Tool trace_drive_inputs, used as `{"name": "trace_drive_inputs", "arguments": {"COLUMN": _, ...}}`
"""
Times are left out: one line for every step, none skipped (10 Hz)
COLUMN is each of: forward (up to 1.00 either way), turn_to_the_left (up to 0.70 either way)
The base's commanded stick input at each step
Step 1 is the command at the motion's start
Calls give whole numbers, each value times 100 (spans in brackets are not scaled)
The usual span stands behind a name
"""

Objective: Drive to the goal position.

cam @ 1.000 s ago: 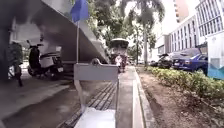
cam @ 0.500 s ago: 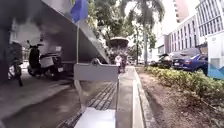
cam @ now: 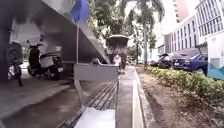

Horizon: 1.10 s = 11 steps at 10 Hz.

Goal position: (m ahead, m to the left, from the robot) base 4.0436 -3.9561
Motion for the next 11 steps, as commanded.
{"name": "trace_drive_inputs", "arguments": {"forward": 3, "turn_to_the_left": -10}}
{"name": "trace_drive_inputs", "arguments": {"forward": 3, "turn_to_the_left": -10}}
{"name": "trace_drive_inputs", "arguments": {"forward": 3, "turn_to_the_left": -9}}
{"name": "trace_drive_inputs", "arguments": {"forward": 3, "turn_to_the_left": -6}}
{"name": "trace_drive_inputs", "arguments": {"forward": 3, "turn_to_the_left": -1}}
{"name": "trace_drive_inputs", "arguments": {"forward": 3, "turn_to_the_left": 1}}
{"name": "trace_drive_inputs", "arguments": {"forward": 3, "turn_to_the_left": 1}}
{"name": "trace_drive_inputs", "arguments": {"forward": 3, "turn_to_the_left": 1}}
{"name": "trace_drive_inputs", "arguments": {"forward": 3, "turn_to_the_left": 1}}
{"name": "trace_drive_inputs", "arguments": {"forward": 4, "turn_to_the_left": 2}}
{"name": "trace_drive_inputs", "arguments": {"forward": 3, "turn_to_the_left": 1}}
